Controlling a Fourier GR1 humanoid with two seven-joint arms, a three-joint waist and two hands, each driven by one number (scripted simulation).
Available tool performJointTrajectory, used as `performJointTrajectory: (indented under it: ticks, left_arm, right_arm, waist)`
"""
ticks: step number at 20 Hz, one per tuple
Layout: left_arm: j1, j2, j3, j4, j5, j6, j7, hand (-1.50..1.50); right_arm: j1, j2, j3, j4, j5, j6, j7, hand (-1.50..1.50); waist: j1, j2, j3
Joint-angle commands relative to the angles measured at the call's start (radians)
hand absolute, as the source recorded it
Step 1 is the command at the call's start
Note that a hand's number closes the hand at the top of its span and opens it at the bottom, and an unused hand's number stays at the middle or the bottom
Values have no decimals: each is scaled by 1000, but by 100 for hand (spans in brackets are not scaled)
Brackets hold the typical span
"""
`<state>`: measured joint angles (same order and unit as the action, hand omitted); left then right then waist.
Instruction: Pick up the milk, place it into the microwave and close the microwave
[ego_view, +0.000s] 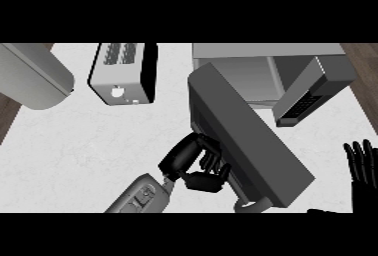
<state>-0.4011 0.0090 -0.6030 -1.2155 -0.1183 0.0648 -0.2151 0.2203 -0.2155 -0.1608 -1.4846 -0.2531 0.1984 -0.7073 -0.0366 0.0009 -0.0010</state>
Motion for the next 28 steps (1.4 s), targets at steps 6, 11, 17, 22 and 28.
performJointTrajectory:
  ticks: [6,11,17,22,28]
  left_arm:
    - [-220,-8,-274,239,275,180,95,150]
    - [-306,-8,-314,268,381,224,91,-150]
    - [-356,-8,-289,253,504,284,-2,150]
    - [-413,-8,-260,277,570,308,-59,150]
    - [-504,-8,-241,321,638,339,-53,150]
  right_arm:
    - [-43,-34,28,-158,-56,51,113,-150]
    - [-61,-91,22,-218,-122,129,160,-150]
    - [-92,-103,61,-265,-131,155,198,-150]
    - [-114,-120,82,-311,-148,187,213,-150]
    - [-136,-158,64,-340,-183,203,253,-150]
  waist:
    - [-63,15,-2]
    - [-111,23,-3]
    - [-173,38,-6]
    - [-227,49,-7]
    - [-279,54,-5]
